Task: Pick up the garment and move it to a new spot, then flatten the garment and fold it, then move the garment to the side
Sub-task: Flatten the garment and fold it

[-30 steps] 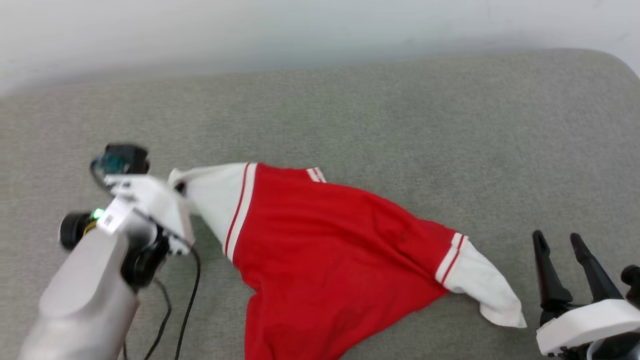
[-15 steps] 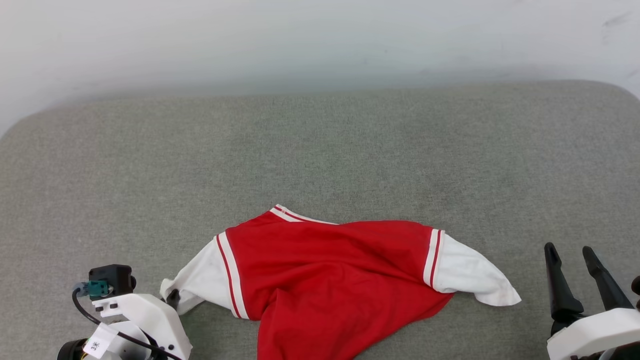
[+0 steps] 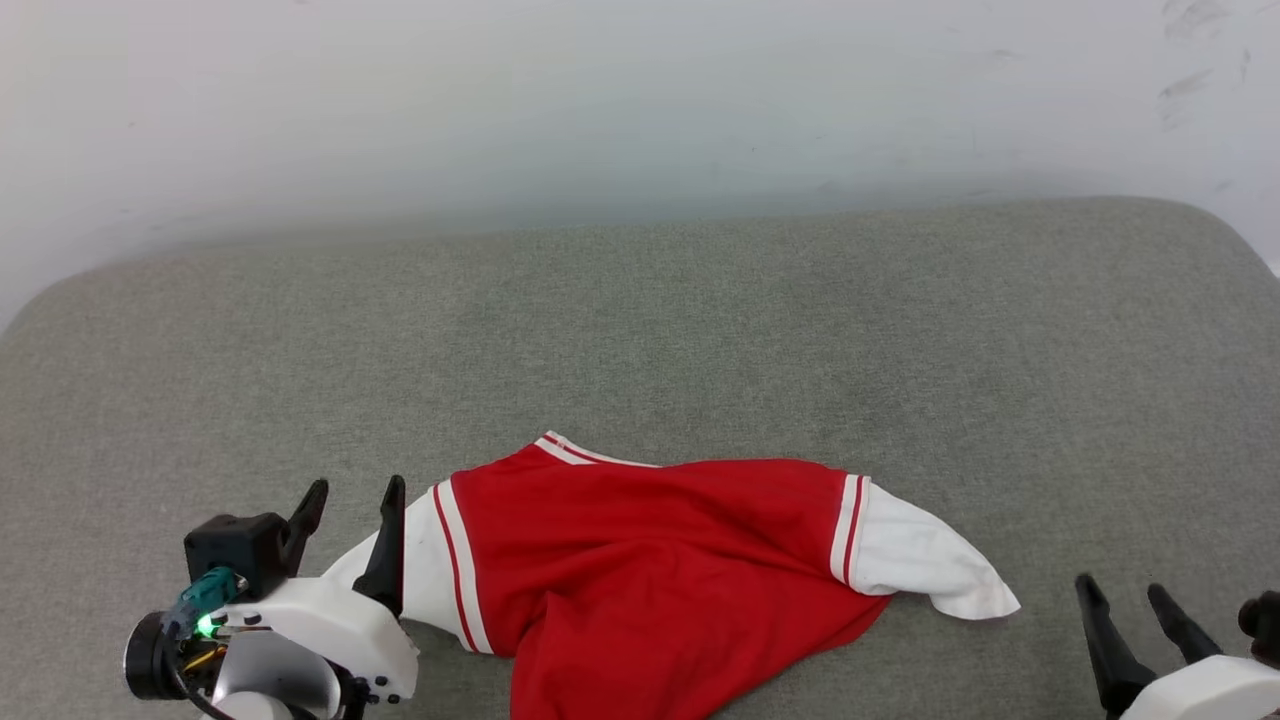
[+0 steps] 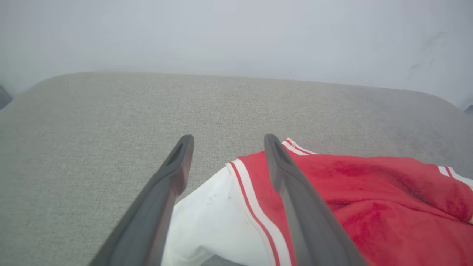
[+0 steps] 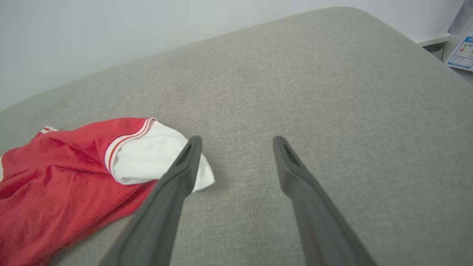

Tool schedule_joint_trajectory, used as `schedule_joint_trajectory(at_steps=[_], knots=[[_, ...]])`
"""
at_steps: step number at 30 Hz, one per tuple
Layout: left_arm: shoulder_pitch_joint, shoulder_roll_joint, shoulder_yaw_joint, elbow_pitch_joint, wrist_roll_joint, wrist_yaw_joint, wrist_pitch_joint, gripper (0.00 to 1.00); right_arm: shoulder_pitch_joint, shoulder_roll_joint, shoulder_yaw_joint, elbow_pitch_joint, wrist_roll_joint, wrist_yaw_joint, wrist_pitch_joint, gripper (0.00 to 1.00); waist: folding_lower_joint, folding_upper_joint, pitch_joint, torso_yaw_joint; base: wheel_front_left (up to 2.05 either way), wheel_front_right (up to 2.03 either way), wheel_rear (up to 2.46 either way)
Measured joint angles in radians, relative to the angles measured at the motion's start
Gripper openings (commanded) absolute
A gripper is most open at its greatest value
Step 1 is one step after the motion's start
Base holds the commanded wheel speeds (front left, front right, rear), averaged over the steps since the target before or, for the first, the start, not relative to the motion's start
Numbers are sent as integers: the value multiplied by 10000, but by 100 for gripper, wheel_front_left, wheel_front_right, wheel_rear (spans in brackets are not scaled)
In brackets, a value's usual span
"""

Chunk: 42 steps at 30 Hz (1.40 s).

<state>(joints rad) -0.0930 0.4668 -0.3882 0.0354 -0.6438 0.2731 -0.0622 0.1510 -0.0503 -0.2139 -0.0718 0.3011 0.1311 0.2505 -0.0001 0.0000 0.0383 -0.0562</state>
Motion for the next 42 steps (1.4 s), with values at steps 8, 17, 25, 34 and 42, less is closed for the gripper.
schedule_joint_trajectory(at_steps=[8,17,25,34,42], knots=[[-241,-42,-165,-708,742,364,-656,100,-259,-134,2,449,-113,0,2194,100,0,0,302,174,0,0,0],[-474,-291,-359,-1166,941,529,-757,100,-1666,-1231,1204,748,178,0,4405,100,1,0,849,758,0,0,0],[-719,-424,-414,-1011,886,493,-890,100,-2394,-1902,1716,1910,368,0,5762,100,2,0,1433,1214,0,0,0],[-743,-401,-341,-642,640,430,-763,100,-2795,-2013,1954,2809,871,-2,6259,0,1,0,1573,1250,0,0,0],[-671,633,-215,59,-508,-309,1331,100,-2852,-1866,1379,2412,807,4,5434,0,2,0,1107,970,0,0,0]])
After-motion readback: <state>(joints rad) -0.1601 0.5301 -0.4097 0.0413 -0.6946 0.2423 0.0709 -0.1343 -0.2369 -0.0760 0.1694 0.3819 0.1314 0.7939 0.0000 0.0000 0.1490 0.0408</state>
